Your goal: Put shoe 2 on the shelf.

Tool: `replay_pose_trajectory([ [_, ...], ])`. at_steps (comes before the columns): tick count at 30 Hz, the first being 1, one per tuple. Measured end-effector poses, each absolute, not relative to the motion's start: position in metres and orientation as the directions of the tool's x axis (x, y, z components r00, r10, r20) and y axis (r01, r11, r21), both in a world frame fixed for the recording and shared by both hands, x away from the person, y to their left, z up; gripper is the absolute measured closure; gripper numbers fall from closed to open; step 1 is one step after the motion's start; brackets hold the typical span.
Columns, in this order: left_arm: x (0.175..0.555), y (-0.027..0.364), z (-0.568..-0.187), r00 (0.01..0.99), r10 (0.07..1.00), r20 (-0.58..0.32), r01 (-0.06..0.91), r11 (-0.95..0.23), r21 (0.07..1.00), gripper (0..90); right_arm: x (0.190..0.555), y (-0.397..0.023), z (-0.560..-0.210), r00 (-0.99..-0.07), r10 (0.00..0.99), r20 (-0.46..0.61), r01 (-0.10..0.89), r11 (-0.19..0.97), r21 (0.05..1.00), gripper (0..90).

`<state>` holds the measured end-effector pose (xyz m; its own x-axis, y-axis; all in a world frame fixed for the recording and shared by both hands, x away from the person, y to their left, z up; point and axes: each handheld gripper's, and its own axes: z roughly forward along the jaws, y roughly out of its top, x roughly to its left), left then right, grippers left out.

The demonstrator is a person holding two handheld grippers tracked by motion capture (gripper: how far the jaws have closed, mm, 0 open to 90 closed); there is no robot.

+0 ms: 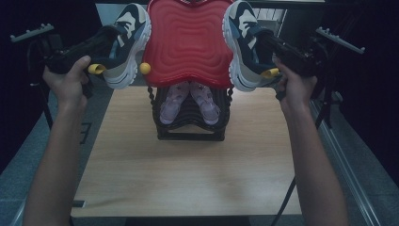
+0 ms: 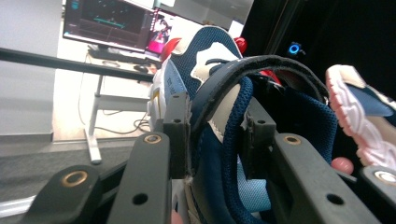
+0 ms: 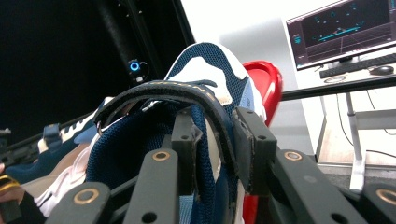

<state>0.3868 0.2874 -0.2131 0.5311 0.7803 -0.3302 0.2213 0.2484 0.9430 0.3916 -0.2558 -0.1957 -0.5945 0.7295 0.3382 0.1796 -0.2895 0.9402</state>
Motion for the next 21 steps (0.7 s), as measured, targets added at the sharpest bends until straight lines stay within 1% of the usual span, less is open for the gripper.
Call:
replay_pose_trajectory([
  [5, 0.394, 0.279, -0.205, 0.548, 0.761, -0.348, 0.225, 0.266, 0.937, 68.7, 0.399, -0.240, -0.185, -0.619, 0.718, 0.318, 0.176, -0.268, 0.947, 71.1],
  [15, 0.402, 0.253, -0.184, 0.563, 0.764, -0.314, 0.213, 0.233, 0.949, 68.6, 0.415, -0.207, -0.172, -0.654, 0.696, 0.297, 0.182, -0.237, 0.954, 71.1],
  [21, 0.411, 0.235, -0.177, 0.579, 0.752, -0.317, 0.215, 0.234, 0.948, 68.6, 0.426, -0.195, -0.171, -0.643, 0.705, 0.298, 0.193, -0.227, 0.955, 71.1],
])
